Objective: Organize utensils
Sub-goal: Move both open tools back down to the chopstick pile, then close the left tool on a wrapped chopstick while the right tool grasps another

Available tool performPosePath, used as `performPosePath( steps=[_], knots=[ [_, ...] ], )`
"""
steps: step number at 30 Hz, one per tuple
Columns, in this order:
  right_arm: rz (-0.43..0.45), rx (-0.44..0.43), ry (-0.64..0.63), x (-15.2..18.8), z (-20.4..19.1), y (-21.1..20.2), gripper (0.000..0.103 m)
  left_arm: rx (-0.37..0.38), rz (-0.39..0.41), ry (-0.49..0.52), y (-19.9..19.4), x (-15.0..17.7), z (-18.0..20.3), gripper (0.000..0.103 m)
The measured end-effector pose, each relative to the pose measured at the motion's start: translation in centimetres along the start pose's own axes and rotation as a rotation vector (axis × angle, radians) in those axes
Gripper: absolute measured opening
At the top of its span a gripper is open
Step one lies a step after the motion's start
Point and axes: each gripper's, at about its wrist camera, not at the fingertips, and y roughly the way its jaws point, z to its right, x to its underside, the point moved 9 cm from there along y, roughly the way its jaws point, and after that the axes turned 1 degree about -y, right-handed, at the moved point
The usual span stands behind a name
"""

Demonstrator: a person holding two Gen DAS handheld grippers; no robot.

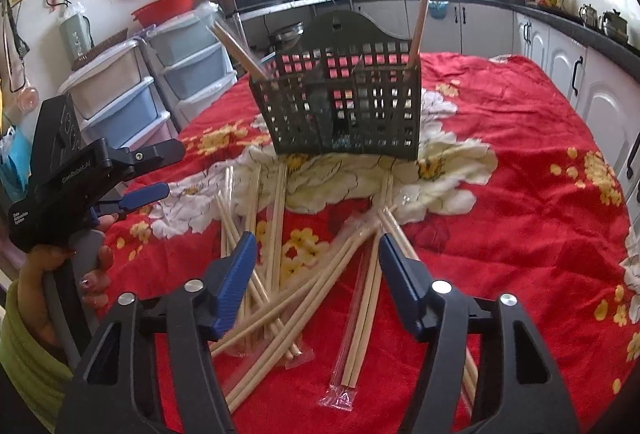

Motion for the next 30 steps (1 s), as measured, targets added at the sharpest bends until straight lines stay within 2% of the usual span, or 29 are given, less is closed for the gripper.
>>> performPosePath(
  steps=[2,5,7,9,14,16,25,30],
  knots=[
    [-0.020,-0.001,0.007,0.4,0.1,0.7,0.051,-0.003,-0.017,-0.001,0.5,0.4,-0.1,0.091],
    [-0.050,-0.008,0.026,0.9,0.3,1.6,0.044,-0.002,-0.050,-0.012,1.5,1.2,-0.3,0.081],
    [-0.071,-0.014,0.046,1.3,0.5,2.3,0.041,0.001,-0.072,-0.026,2.1,1.6,-0.5,0.078],
    [-0.086,-0.020,0.063,1.6,0.6,2.8,0.038,-0.003,-0.092,-0.040,2.7,1.9,-0.9,0.068],
    [-0.116,-0.041,0.105,2.1,0.9,3.8,0.033,-0.003,-0.132,-0.089,4.0,2.3,-1.8,0.058],
    [-0.125,-0.049,0.125,2.2,1.1,4.1,0.031,-0.006,-0.134,-0.103,4.2,2.2,-2.2,0.053],
    [-0.149,-0.086,0.197,2.6,2.1,4.6,0.026,-0.008,-0.133,-0.149,4.8,1.7,-3.7,0.020],
    [-0.152,-0.105,0.216,2.4,2.1,4.6,0.018,0.028,-0.141,-0.191,4.7,1.6,-4.5,0.015]
  ],
)
